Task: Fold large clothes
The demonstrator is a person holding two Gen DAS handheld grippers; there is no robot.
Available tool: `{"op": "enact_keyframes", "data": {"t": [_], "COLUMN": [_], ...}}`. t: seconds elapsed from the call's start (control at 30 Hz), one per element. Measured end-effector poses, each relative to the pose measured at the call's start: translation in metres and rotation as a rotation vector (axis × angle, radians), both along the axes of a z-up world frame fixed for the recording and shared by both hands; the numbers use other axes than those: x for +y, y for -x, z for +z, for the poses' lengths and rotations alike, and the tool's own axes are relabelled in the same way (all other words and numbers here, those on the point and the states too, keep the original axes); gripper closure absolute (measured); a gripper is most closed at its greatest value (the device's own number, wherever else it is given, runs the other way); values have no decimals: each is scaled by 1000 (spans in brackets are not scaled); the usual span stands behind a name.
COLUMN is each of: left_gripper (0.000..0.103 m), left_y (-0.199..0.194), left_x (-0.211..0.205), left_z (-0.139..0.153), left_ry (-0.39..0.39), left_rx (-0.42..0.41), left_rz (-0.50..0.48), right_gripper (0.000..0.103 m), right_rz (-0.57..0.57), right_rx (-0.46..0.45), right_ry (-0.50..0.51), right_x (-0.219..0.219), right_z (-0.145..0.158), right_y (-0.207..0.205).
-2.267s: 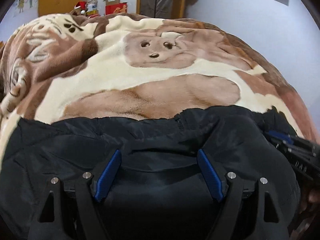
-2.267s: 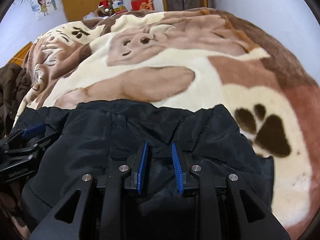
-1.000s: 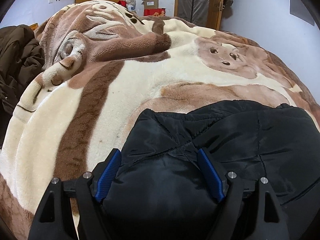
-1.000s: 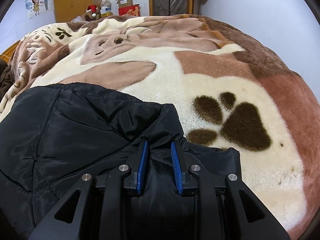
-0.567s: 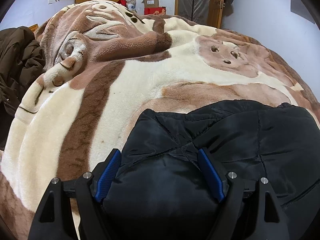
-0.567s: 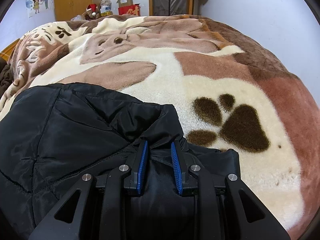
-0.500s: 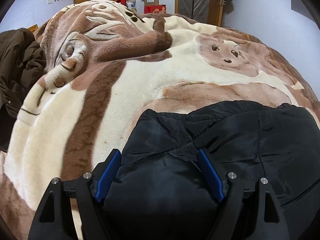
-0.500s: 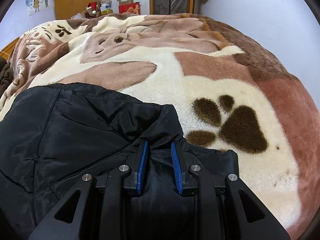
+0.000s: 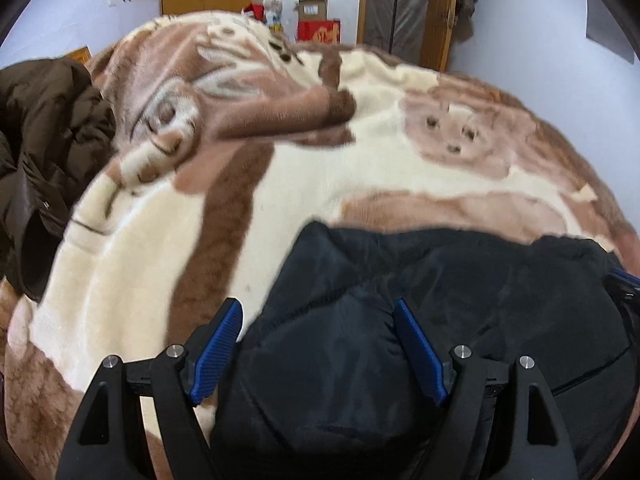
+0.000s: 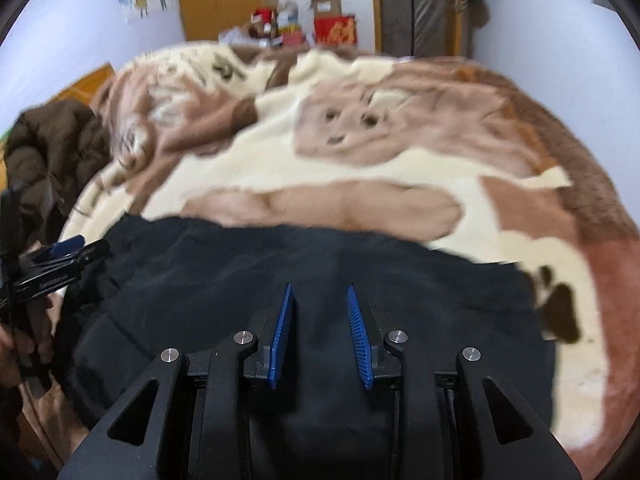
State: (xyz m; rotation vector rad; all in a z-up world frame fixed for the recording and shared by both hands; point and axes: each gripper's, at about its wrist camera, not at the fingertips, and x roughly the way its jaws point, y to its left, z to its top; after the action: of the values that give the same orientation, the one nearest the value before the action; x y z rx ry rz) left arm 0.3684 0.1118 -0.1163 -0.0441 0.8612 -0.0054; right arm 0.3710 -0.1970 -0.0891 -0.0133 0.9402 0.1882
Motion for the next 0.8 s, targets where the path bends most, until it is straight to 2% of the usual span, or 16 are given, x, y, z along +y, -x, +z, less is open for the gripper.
{"op": "enact_keyframes", "data": {"t": [0.1,0.3,0.6,0.8], "left_gripper": [22,22,22,23], "left_y": [-1,-5,-5,6], "left_x": [1,-5,-7,-5], "left_z": [-9,-17,-16,-2], "left_ry": [29,19,9,2], "left_rx": [0,-7,-3,-4], "left_rz": [11,9,12,5], "right_gripper": [73,73,73,71], "right_rz": [-18,-3,-10,-10], "right_rx": [43,47,23,25], "right_ry": [3,18,38,18], "right_x": [-3,-3,2,-3], "right_z": [-28,-44,-41,-26], "right_y": [-18,-23,-14,-9]}}
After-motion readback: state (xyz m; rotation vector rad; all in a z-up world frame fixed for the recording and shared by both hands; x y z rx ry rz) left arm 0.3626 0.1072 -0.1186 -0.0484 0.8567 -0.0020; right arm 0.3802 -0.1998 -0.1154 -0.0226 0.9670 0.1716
